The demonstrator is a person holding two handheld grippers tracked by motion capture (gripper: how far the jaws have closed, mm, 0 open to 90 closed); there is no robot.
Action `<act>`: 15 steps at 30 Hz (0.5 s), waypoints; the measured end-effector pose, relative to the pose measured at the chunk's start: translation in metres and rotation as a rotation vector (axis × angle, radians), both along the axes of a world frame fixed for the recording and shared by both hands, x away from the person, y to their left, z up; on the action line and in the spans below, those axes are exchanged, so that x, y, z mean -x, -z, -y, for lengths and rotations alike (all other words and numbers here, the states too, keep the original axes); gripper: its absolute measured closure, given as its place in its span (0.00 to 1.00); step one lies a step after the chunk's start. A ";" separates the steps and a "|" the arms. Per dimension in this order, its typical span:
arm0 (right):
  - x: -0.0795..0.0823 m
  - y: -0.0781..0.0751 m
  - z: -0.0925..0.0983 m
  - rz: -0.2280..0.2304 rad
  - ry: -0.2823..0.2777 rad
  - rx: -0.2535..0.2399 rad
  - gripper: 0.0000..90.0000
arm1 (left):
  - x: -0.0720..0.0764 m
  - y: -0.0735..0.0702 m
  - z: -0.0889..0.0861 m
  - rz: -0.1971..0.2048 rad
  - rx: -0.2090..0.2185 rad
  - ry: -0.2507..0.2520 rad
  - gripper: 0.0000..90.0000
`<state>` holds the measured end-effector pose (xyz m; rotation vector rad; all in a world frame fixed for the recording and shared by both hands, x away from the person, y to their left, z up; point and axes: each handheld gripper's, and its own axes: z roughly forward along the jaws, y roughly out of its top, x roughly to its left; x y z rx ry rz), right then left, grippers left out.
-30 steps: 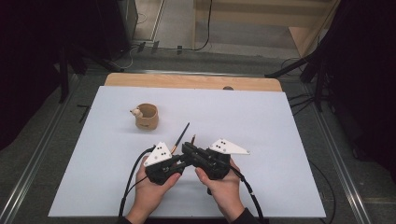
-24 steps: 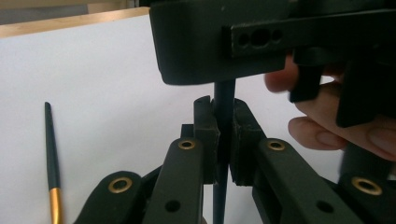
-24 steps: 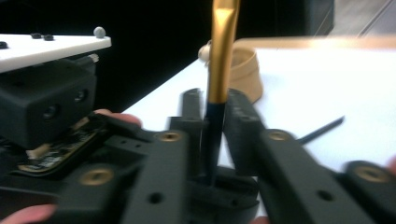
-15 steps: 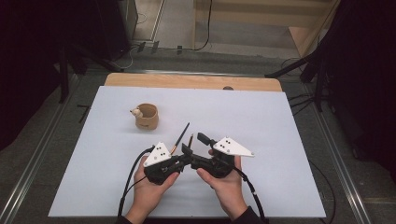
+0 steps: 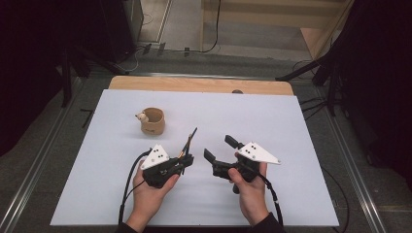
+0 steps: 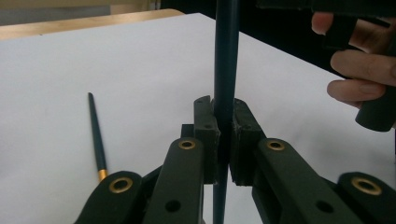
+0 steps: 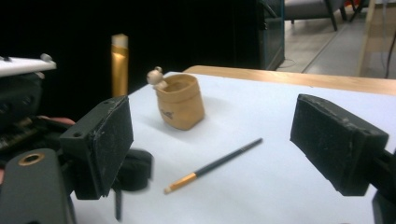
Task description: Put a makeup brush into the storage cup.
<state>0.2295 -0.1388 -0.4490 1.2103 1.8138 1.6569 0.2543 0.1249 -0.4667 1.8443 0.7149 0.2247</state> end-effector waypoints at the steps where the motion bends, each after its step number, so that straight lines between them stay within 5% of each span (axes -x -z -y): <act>1: 0.000 0.001 0.003 -0.004 0.010 0.003 0.16 | 0.000 -0.001 -0.002 0.002 0.002 -0.003 0.94; 15: 0.006 0.016 0.039 0.044 0.081 0.117 0.14 | -0.003 -0.006 -0.014 0.023 0.016 -0.036 0.94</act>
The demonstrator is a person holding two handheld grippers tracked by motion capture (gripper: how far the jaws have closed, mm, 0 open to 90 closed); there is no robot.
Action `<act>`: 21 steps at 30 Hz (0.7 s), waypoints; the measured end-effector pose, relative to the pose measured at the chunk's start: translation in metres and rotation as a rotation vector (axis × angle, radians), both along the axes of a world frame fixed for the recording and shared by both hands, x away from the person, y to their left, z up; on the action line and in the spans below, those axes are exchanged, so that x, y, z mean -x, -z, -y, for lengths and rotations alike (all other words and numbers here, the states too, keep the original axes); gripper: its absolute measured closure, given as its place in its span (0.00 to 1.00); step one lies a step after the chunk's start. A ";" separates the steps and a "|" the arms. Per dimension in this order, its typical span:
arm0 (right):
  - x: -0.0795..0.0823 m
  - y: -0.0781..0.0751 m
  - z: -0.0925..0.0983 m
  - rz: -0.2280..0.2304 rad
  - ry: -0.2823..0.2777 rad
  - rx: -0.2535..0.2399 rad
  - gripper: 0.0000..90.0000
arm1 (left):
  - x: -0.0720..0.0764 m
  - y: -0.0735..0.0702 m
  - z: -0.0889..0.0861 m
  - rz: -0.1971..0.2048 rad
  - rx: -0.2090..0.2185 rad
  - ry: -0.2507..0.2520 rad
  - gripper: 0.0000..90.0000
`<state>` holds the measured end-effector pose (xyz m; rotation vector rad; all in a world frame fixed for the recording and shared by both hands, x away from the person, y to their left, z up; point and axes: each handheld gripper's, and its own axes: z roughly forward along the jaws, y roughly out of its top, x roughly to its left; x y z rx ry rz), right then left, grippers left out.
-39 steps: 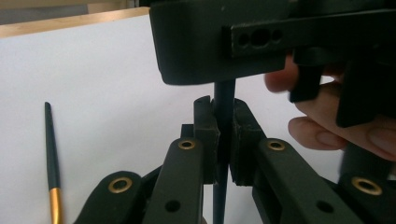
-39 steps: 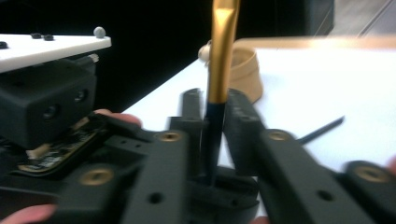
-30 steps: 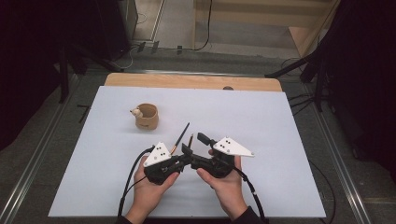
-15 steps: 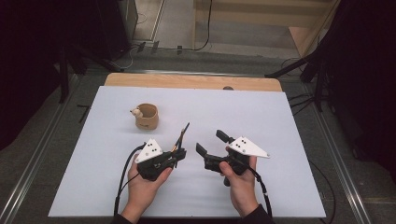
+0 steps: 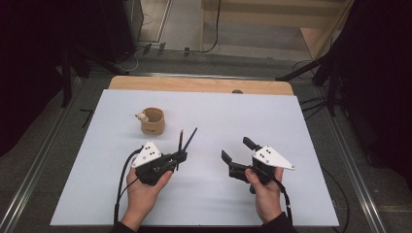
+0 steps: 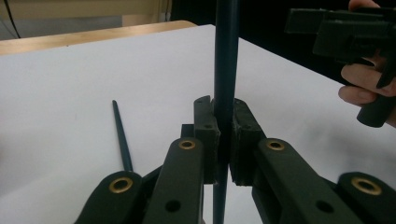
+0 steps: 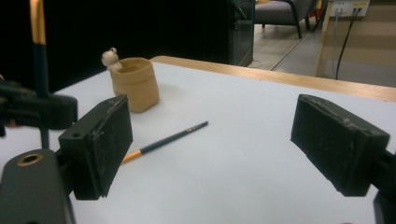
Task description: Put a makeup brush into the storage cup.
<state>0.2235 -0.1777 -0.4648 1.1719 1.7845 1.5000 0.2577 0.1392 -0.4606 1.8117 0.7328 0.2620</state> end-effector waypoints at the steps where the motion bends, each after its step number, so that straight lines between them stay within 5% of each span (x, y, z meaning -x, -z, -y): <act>1: 0.001 0.001 0.002 0.002 0.002 0.012 0.14 | 0.000 0.000 -0.001 0.003 0.002 -0.004 0.94; 9: 0.008 0.009 0.030 -0.014 0.011 0.064 0.00 | -0.003 -0.003 -0.009 0.009 0.013 -0.031 0.94; 21: 0.023 0.018 0.073 -0.005 0.054 0.116 0.00 | -0.007 -0.007 -0.024 0.019 0.030 -0.075 0.94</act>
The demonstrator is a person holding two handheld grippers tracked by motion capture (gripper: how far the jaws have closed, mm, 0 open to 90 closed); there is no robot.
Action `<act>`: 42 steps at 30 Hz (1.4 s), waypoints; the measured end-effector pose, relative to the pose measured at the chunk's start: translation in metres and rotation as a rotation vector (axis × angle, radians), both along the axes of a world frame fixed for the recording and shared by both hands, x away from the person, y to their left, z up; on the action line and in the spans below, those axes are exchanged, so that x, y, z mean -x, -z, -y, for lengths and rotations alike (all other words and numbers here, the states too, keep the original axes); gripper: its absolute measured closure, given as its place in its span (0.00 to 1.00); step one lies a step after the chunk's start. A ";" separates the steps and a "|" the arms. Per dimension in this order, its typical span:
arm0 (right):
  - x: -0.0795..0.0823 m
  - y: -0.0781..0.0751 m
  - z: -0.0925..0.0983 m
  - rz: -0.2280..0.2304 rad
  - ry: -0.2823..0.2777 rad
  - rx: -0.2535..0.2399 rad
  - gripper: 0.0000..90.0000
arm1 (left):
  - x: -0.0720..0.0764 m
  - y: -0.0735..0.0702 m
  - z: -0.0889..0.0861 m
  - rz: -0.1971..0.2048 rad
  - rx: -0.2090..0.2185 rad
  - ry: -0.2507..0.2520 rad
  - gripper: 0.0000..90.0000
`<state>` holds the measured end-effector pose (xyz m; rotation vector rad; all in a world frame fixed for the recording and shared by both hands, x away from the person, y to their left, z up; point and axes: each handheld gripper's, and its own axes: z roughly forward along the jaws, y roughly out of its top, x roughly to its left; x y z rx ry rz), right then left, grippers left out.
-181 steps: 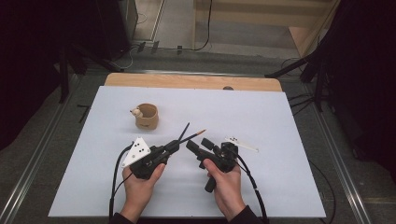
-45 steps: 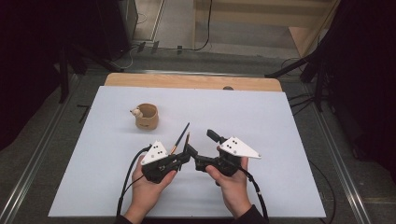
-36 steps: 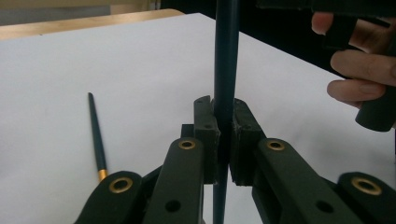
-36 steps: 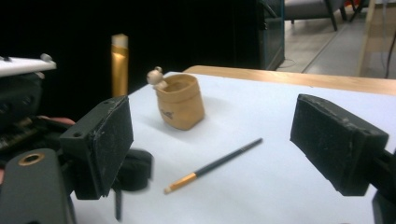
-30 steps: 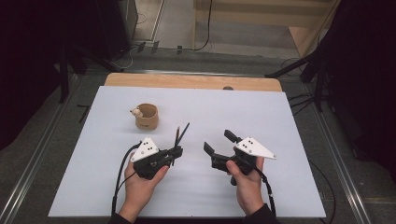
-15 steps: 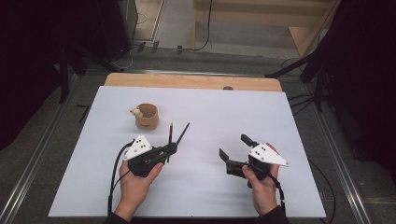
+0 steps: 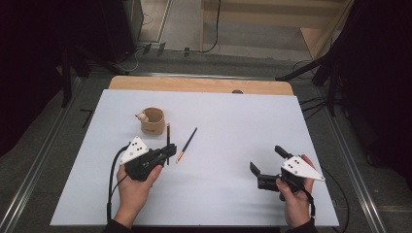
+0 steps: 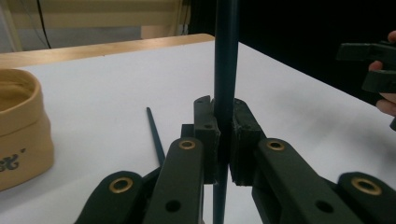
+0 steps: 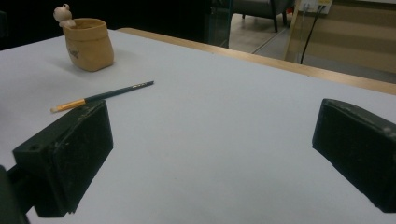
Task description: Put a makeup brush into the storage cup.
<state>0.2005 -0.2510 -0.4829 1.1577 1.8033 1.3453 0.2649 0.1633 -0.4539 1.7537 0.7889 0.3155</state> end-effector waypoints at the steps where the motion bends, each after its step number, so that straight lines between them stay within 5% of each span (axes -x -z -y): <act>1: 0.001 0.001 0.003 0.000 0.001 0.001 0.00 | 0.000 0.000 -0.001 0.003 0.001 -0.003 0.94; 22: 0.019 0.012 0.035 -0.026 0.005 -0.009 0.00 | -0.010 -0.011 -0.014 0.007 0.027 -0.054 0.94; 42: 0.020 0.017 0.042 -0.048 -0.007 -0.016 0.00 | -0.048 -0.032 -0.026 0.044 0.033 -0.142 0.94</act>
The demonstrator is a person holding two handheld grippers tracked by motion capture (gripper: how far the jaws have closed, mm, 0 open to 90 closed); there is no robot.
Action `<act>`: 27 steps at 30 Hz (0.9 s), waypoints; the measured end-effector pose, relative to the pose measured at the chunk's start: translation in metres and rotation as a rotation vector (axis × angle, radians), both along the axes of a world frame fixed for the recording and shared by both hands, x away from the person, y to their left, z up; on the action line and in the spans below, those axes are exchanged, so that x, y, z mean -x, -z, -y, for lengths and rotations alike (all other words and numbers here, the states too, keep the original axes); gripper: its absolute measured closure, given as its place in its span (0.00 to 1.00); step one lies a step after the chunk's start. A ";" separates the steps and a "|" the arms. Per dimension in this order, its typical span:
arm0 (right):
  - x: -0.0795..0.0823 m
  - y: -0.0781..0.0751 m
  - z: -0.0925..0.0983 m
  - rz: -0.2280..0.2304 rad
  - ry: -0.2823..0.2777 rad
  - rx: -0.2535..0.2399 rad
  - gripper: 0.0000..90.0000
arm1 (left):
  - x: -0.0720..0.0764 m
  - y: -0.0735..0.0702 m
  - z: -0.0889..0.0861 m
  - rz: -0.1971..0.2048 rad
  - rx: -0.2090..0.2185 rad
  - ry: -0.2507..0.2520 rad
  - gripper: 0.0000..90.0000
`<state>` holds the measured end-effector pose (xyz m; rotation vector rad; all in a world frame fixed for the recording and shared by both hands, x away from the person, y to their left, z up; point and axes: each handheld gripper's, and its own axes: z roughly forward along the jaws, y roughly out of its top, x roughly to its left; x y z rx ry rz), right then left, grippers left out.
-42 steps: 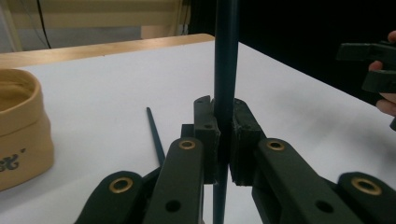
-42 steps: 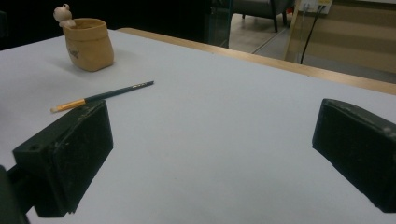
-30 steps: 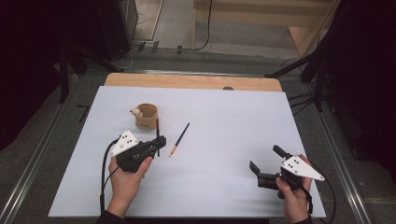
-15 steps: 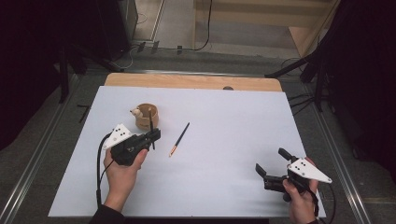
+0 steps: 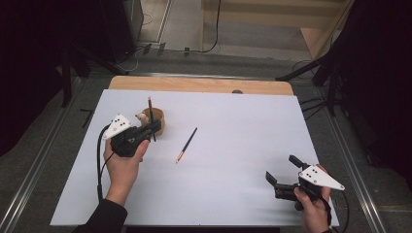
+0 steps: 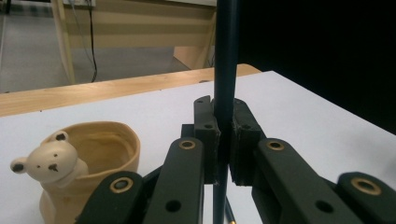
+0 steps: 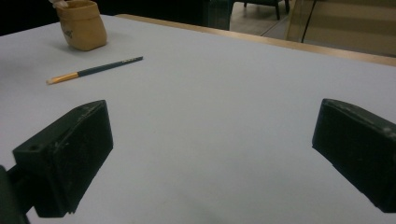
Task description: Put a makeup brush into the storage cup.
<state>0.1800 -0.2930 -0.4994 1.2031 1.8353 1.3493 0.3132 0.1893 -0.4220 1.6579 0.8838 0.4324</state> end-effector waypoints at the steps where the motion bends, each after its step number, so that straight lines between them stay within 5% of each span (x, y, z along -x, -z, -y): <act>1: 0.000 0.000 0.000 0.001 0.000 0.000 0.00 | -0.003 -0.001 -0.001 0.002 0.004 -0.004 0.94; 27: 0.000 0.001 0.000 0.006 -0.005 -0.006 0.00 | -0.049 -0.006 0.000 0.041 0.033 -0.095 0.94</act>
